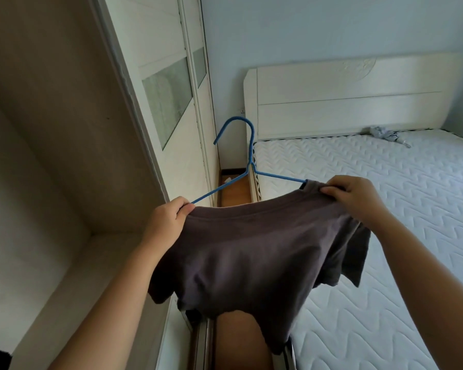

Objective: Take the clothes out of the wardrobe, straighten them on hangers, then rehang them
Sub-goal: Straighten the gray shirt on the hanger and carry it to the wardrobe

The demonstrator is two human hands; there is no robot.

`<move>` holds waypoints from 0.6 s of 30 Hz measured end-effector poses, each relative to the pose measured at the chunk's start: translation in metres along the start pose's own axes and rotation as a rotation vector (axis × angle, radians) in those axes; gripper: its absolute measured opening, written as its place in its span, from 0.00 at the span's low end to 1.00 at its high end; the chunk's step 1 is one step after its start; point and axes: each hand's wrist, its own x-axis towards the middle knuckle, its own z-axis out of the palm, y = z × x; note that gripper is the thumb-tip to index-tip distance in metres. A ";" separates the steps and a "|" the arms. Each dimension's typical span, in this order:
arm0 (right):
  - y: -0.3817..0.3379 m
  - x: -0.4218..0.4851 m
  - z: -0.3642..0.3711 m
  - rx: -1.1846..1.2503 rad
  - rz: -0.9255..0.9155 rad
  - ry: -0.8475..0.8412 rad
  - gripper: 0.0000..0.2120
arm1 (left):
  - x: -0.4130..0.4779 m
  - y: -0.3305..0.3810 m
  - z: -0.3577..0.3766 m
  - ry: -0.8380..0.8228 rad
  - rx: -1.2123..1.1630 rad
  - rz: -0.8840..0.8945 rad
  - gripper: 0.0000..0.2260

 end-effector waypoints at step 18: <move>-0.071 0.001 0.061 -0.299 -0.280 -0.301 0.12 | 0.024 -0.083 -0.057 0.434 0.255 -0.179 0.10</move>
